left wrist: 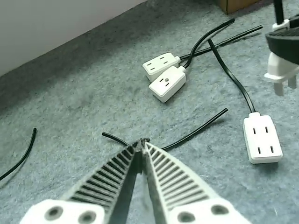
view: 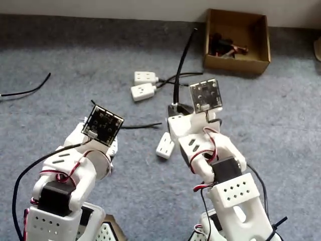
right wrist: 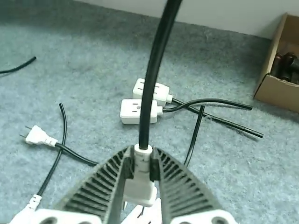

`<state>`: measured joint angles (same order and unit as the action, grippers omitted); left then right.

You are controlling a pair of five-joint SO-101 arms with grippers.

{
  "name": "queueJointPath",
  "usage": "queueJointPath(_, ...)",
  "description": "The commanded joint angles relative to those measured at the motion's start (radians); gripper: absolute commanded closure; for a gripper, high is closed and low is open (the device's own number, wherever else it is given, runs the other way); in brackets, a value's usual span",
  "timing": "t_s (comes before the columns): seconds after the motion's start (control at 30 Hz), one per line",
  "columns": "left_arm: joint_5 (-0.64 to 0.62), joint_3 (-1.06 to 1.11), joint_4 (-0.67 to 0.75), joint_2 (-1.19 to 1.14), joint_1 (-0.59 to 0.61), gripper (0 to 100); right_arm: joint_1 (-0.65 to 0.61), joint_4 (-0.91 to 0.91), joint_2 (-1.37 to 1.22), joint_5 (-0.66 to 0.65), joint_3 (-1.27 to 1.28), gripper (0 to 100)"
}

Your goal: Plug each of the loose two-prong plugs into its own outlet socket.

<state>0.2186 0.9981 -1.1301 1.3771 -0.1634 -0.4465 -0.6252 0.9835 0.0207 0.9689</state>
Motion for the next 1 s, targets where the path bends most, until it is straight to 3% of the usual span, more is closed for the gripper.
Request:
queueJointPath(0.0,-0.012,-0.039,0.017,-0.004,-0.025,99,-0.012,0.065,0.019,0.058,-0.008,99.3)
queueJointPath(0.4,-0.048,0.025,0.041,-0.002,-0.105,99,-0.151,0.223,0.019,0.098,-0.007,99.3)
queueJointPath(0.67,-0.054,0.044,0.071,0.001,-0.099,99,-0.157,0.351,0.027,0.098,0.045,99.3)
queueJointPath(0.97,-0.054,0.213,0.137,0.265,-0.096,99,-0.166,0.478,0.028,0.097,0.159,99.3)
